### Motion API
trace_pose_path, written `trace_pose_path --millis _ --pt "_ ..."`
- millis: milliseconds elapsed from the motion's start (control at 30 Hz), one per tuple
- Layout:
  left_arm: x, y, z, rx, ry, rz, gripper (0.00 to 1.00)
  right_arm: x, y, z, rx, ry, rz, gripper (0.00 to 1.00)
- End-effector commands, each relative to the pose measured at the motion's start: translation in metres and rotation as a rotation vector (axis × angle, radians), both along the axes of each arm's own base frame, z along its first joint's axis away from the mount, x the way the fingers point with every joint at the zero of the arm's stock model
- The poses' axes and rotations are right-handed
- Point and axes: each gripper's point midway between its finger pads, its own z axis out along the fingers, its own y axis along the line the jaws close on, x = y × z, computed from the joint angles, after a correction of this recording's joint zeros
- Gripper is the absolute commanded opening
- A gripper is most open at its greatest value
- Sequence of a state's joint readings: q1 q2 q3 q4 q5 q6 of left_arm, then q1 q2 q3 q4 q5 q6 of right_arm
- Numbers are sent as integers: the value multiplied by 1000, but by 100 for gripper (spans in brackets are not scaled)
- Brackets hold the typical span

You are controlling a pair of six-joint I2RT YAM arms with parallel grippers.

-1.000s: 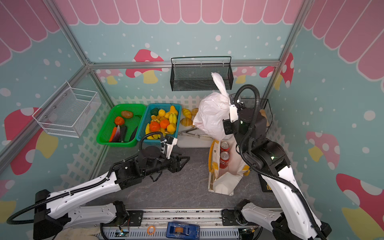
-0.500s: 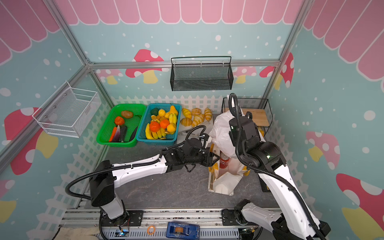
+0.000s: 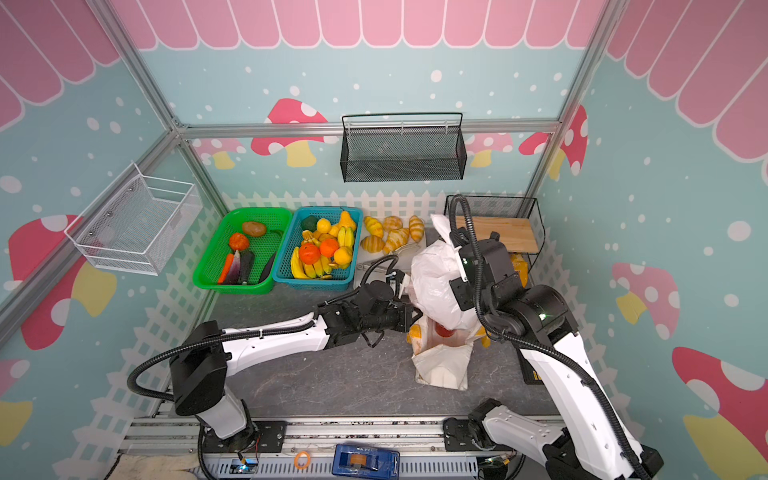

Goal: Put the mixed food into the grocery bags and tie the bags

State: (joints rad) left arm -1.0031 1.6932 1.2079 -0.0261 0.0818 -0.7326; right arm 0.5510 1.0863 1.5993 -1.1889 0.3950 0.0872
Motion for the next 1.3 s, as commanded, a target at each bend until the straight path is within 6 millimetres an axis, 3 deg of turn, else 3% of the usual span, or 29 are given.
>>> trace_pose_path --millis 0,133,333,533,700,933,1000,1067,1200,1267 --pt "11 13 39 -113 -61 95 0 -4 36 -42 81 161 126 0" --pt "6 23 48 -167 -60 107 0 0 52 -93 123 272 147 0" --pt "-5 38 57 -216 -61 117 0 15 48 -154 166 394 40 0" --pt "-9 53 55 -211 -76 131 0 8 63 -214 233 533 47 0" --pt "-8 64 43 -197 -76 133 0 1 75 -241 297 587 66 0" --pt "-10 76 55 -204 -124 127 0 -18 77 -281 313 691 70 0" --pt "-11 77 53 -200 -124 124 0 -18 84 -269 338 679 116 0" --pt "-10 78 51 -191 -123 126 0 -9 92 -232 384 590 170 2" --pt "-10 78 48 -187 -119 130 0 4 103 -141 468 391 259 30" --pt "-10 78 46 -184 -117 130 0 7 105 -113 473 342 283 40"
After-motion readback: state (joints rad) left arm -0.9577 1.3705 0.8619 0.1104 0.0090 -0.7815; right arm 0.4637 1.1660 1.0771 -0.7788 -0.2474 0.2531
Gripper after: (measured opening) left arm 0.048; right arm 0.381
